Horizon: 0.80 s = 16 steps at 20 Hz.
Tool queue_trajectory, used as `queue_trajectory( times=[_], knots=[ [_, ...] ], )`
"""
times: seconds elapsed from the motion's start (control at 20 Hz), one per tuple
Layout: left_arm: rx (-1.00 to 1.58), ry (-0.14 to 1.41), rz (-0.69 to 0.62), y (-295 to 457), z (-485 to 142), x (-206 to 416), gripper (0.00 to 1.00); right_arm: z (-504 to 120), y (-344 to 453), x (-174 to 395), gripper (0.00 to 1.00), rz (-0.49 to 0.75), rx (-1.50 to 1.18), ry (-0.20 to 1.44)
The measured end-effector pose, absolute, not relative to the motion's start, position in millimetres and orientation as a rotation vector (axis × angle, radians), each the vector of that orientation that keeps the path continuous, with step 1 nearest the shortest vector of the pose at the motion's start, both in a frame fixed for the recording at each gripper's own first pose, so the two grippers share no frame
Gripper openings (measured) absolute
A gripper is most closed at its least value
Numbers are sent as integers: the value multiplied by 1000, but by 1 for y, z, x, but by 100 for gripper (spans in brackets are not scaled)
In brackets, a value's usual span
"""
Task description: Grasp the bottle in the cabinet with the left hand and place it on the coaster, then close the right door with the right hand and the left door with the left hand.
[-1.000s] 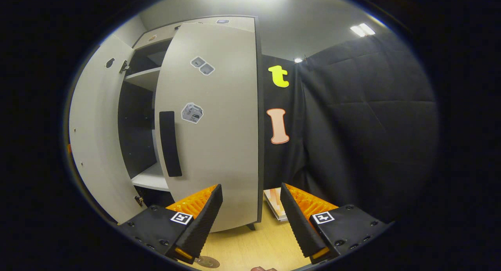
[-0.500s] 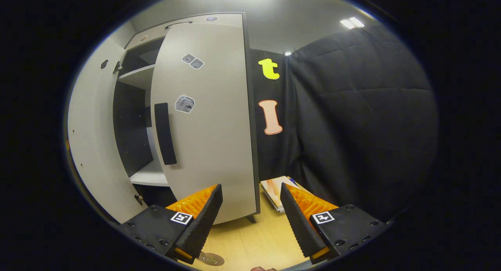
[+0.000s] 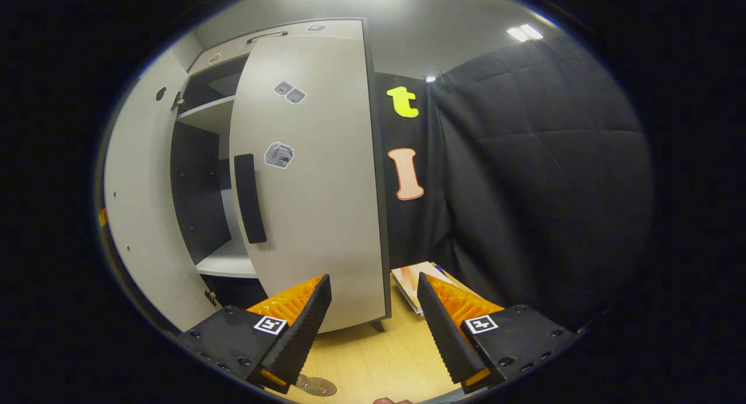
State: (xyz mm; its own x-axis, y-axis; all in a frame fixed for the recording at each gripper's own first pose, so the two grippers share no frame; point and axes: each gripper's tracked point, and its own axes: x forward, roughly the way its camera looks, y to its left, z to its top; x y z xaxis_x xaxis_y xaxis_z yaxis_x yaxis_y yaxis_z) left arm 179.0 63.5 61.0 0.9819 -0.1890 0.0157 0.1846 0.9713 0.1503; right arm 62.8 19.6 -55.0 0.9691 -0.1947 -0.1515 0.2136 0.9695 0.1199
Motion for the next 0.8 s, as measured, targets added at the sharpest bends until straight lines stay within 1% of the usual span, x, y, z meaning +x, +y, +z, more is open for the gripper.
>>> queue_trajectory(
  times=[0.05, 0.1, 0.15, 0.55, 0.6, 0.75, 0.8],
  knots=[
    [172, -33, -184, 54, 62, 178, 92, -56, 19, 61, 95, -201, 133, 136],
    [185, -38, -178, 45, 62, 177, 92, -57, 18, 60, 92, -197, 134, 133],
    [183, -29, -174, 36, 59, 178, 92, -60, 17, 58, 95, -192, 136, 134],
    [185, -23, -108, -16, 53, 191, 92, -79, -15, 48, 95, -184, 170, 163],
    [192, -28, -97, -26, 51, 189, 92, -79, -22, 48, 92, -184, 172, 164],
    [184, -13, -81, -61, 39, 195, 92, -77, -50, 48, 92, -187, 160, 172],
    [175, -4, -80, -71, 34, 199, 92, -77, -58, 46, 95, -184, 155, 179]
  ],
)
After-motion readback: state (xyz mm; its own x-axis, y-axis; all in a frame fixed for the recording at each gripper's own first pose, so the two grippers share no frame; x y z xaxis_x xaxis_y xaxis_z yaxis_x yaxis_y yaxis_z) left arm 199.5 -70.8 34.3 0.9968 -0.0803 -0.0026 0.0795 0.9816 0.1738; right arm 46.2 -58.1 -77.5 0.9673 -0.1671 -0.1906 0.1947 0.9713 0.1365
